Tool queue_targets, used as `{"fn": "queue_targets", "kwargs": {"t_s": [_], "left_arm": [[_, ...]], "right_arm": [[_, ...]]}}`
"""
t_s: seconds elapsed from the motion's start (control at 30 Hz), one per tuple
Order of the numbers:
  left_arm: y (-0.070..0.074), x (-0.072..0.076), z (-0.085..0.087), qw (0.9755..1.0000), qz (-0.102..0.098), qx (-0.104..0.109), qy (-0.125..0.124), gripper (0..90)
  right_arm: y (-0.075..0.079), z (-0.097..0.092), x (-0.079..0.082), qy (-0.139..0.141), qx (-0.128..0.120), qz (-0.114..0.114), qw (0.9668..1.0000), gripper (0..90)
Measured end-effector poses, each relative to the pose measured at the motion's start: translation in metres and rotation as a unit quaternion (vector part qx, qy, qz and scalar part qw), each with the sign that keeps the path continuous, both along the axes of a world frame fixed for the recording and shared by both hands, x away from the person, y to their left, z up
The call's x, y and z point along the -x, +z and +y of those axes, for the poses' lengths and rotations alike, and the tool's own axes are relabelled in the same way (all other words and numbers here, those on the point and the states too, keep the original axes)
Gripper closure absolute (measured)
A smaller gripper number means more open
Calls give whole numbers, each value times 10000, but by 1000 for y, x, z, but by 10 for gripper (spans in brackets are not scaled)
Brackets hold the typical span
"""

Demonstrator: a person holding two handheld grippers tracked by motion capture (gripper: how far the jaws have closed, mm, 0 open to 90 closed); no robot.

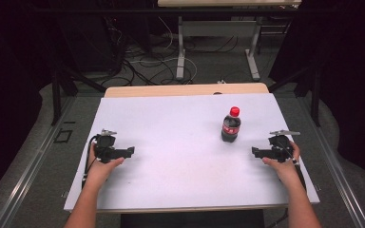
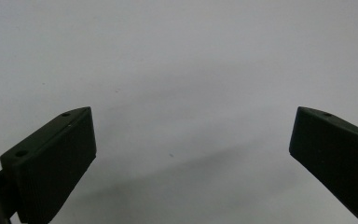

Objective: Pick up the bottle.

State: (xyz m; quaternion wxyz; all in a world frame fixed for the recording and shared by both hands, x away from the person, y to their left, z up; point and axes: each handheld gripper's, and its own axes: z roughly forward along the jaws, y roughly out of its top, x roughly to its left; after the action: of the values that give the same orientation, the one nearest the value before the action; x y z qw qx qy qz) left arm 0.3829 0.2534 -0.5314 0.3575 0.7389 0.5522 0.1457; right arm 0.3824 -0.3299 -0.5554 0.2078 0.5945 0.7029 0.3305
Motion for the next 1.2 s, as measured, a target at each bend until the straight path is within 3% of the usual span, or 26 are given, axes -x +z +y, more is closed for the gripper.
{"fn": "queue_targets", "kwargs": {"t_s": [0.13,0.17,0.37,0.43,0.7,0.87,1.2], "left_arm": [[16,7,5,10000,-76,53,4,9],[25,10,7,9998,-104,153,-13,9],[40,17,7,9997,-180,163,-82,11],[48,21,3,9995,-261,95,-154,12],[60,27,-8,9983,-464,81,-353,20],[63,30,-12,9978,-492,72,-435,28],[62,30,-9,9980,-442,17,-461,32]], "right_arm": [[14,3,10,189,84,-190,9996,1],[19,5,12,244,74,-251,9994,7],[42,19,16,589,212,-498,9968,24],[49,26,14,773,262,-616,9948,35],[67,57,-8,1222,212,-658,9901,115],[70,72,-24,1363,369,-625,9880,150],[60,92,-46,1460,292,-604,9870,156]]}}
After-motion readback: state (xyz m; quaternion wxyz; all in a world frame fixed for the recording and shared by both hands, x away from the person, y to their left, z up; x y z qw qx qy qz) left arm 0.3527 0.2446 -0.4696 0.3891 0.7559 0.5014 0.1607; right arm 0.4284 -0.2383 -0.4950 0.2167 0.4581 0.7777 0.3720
